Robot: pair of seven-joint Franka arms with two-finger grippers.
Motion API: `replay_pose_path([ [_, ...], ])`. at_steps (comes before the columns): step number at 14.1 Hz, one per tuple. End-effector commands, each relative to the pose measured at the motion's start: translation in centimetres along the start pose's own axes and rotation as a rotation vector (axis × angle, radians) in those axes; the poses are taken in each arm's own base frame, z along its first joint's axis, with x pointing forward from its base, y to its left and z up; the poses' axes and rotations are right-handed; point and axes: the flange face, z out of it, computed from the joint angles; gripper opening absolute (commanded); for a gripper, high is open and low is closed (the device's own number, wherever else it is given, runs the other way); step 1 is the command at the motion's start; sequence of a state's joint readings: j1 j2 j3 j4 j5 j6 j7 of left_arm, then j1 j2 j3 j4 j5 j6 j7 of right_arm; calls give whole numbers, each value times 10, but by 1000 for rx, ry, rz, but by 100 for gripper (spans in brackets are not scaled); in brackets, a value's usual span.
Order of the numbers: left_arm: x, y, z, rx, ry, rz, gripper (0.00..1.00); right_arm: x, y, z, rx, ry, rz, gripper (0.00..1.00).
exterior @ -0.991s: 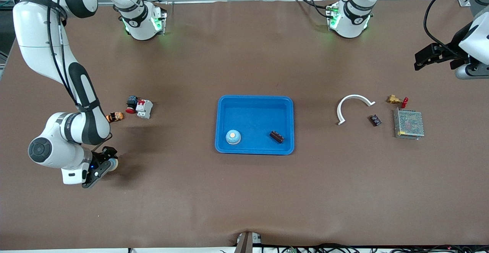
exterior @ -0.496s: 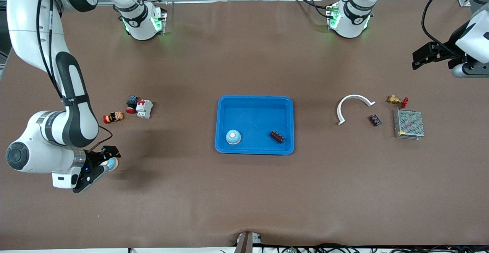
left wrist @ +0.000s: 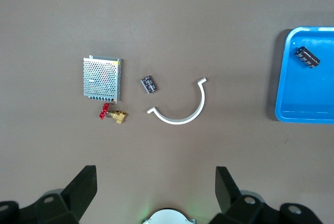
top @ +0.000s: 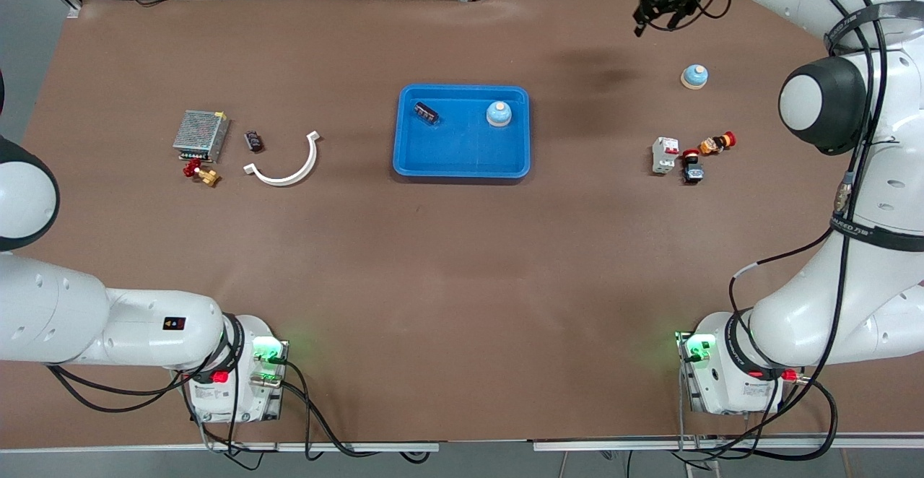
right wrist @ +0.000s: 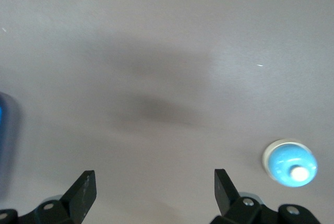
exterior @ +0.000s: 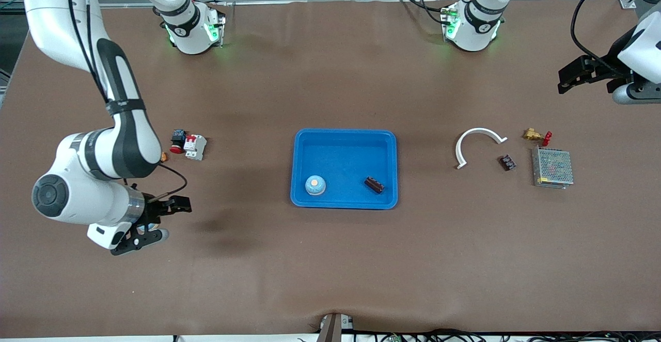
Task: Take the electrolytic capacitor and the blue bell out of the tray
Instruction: 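Reach the right gripper to the second bell while the left gripper reaches the capacitor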
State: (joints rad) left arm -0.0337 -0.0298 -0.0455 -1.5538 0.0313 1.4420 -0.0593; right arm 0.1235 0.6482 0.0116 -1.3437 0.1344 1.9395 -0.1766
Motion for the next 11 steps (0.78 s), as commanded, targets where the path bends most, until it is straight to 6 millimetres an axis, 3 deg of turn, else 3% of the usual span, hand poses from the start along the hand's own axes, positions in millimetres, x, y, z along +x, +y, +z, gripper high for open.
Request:
replay_pose_path([
  [1, 0, 3, -6, -21, -2, 4, 100, -4, -28, -6, 12, -23, 116, 100],
  [3, 0, 5, -5, -22, -4, 7, 100, -3, -61, -3, 10, -32, 222, 100],
  [9, 0, 5, -6, -22, -2, 9, 100, -3, -208, 14, 6, 40, 457, 100],
  [11, 0, 3, -6, -22, -2, 7, 100, -5, -236, 22, 7, 55, 501, 100],
])
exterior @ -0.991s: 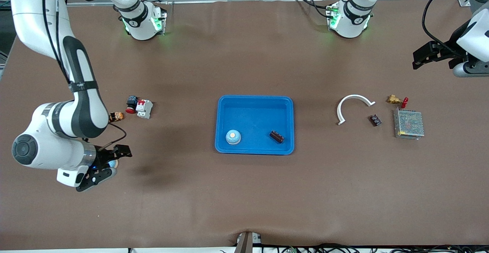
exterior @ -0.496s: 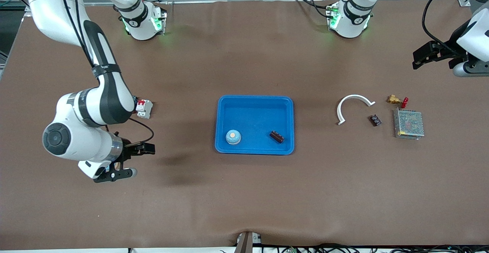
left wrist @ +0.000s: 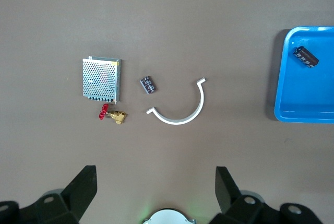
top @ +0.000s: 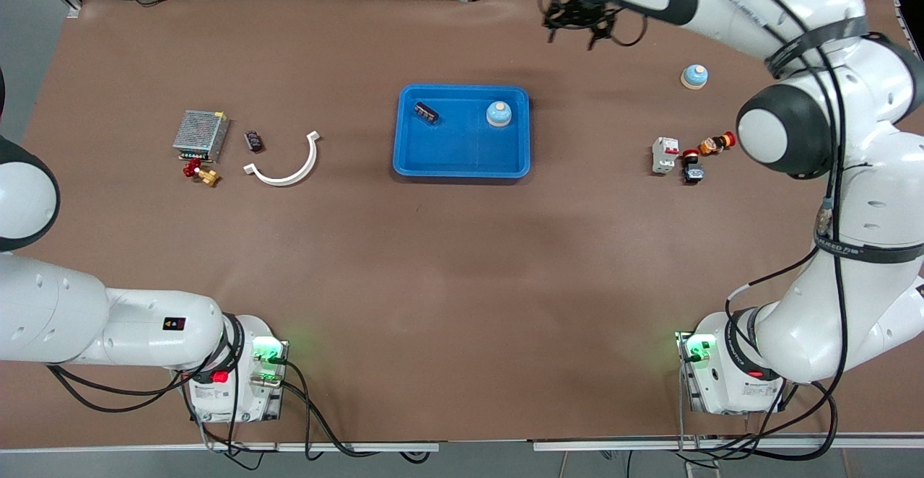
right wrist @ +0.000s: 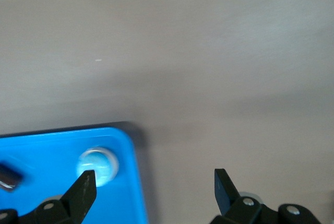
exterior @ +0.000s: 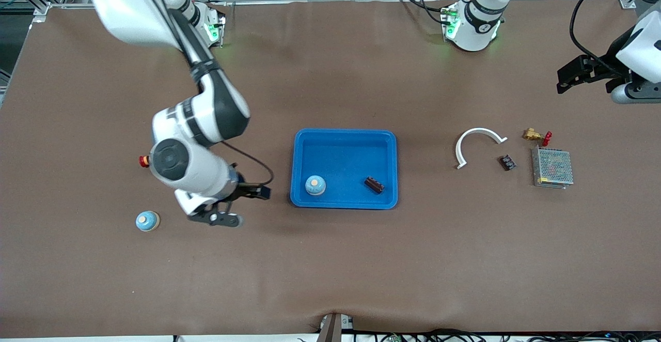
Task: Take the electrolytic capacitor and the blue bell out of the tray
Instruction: 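Reach the right gripper to the second bell while the left gripper reaches the capacitor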
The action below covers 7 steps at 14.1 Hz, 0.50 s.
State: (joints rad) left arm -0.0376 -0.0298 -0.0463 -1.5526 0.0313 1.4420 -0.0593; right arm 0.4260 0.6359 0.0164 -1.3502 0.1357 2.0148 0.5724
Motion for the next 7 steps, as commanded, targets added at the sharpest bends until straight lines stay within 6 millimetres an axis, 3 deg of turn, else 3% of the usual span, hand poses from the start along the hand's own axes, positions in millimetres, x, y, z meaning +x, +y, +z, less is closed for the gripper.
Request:
replay_pose_path([
  [1, 0, 1, -5, -22, -3, 3, 100, -18, -23, 9, -2, 11, 63, 100],
  [7, 5, 1, 3, -21, -19, 1, 100, -32, -56, 42, 31, 56, 143, 100],
])
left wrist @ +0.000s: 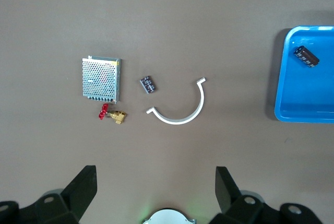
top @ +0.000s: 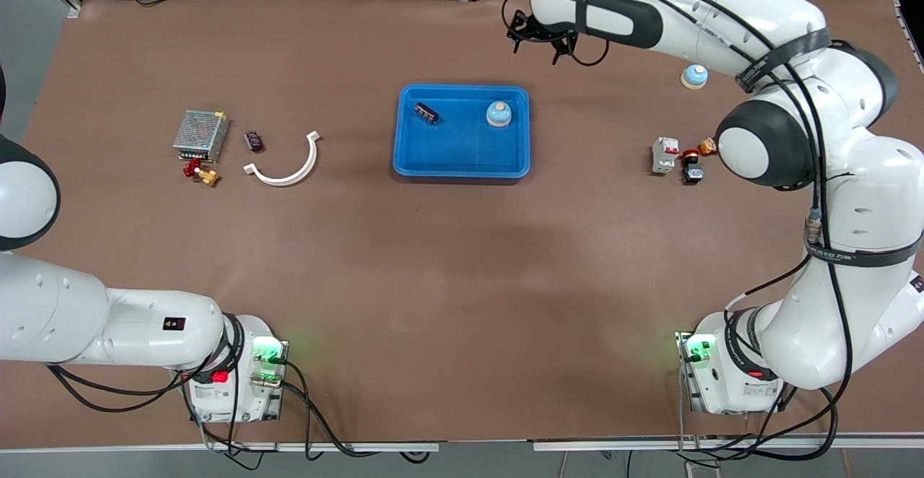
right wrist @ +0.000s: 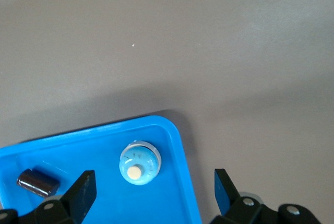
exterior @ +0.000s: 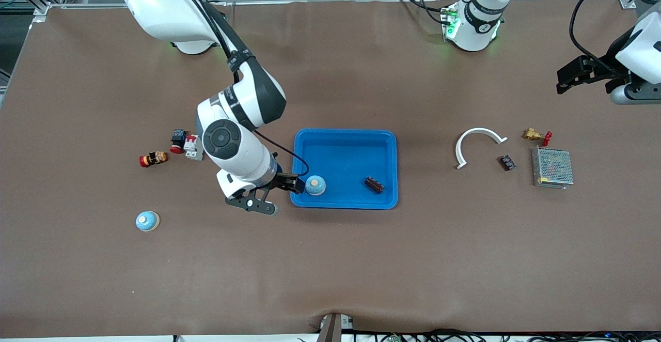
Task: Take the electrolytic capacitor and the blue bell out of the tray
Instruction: 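Reach the right gripper to the second bell while the left gripper reaches the capacitor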
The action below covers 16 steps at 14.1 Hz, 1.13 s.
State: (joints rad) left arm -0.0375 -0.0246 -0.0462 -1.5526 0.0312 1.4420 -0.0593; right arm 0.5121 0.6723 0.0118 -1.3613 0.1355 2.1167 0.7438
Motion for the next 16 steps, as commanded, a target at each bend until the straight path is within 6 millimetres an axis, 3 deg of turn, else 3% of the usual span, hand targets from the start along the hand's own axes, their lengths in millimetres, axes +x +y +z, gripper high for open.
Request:
replay_pose_path([
  [1, 4, 4, 1, -23, -15, 6, 100, -9, -11, 18, 4, 19, 45, 100],
  [4, 22, 11, 17, -51, -5, -14, 100, -15, -16, 36, 0, 16, 47, 100],
  [9, 52, 49, 51, -64, -2, -57, 100, -29, -25, 66, -20, 0, 23, 100],
  [12, 68, 82, 79, -67, -7, -123, 100, -38, -30, 84, -22, -1, 9, 100],
  [16, 91, 141, 136, -66, -29, -202, 100, -47, -38, 103, -14, 5, -6, 100],
])
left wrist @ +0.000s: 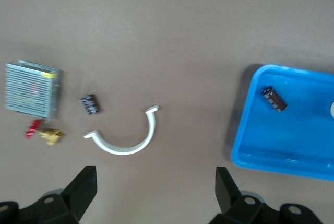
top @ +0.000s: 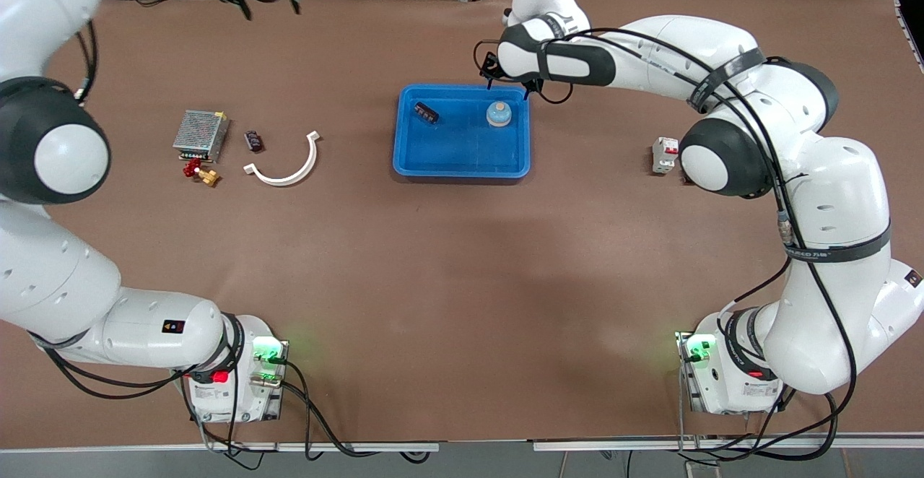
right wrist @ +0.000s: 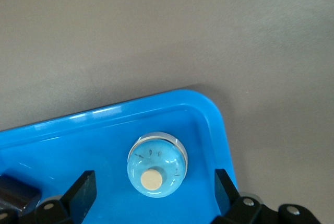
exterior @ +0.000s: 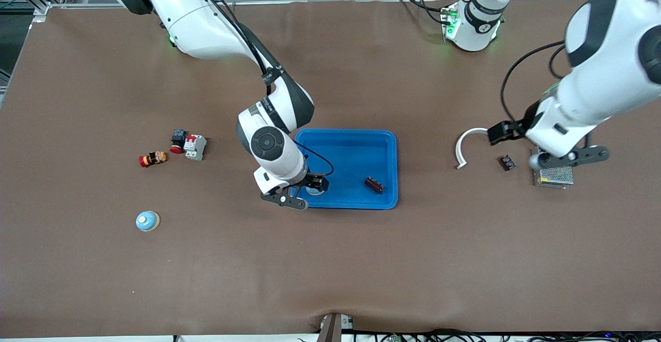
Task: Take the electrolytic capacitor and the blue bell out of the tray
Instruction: 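Reach the right gripper to the second bell while the left gripper reaches the capacitor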
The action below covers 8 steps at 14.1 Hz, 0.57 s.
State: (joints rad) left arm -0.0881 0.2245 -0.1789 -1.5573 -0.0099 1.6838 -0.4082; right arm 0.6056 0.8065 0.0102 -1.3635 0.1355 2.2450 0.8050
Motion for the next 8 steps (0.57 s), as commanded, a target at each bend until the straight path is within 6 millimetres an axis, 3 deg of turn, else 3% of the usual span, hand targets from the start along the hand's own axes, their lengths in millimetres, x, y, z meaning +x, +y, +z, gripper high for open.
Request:
replay_pose_path([
  [1, 5, 42, 32, -6, -2, -60, 100, -5, -5, 12, 2, 19, 5, 100],
  [5, 2, 110, 106, 43, -2, -143, 100, -9, -8, 20, 0, 18, -3, 100],
  [8, -6, 150, 152, 52, 4, -255, 100, -10, -7, 30, -1, 21, -5, 100],
])
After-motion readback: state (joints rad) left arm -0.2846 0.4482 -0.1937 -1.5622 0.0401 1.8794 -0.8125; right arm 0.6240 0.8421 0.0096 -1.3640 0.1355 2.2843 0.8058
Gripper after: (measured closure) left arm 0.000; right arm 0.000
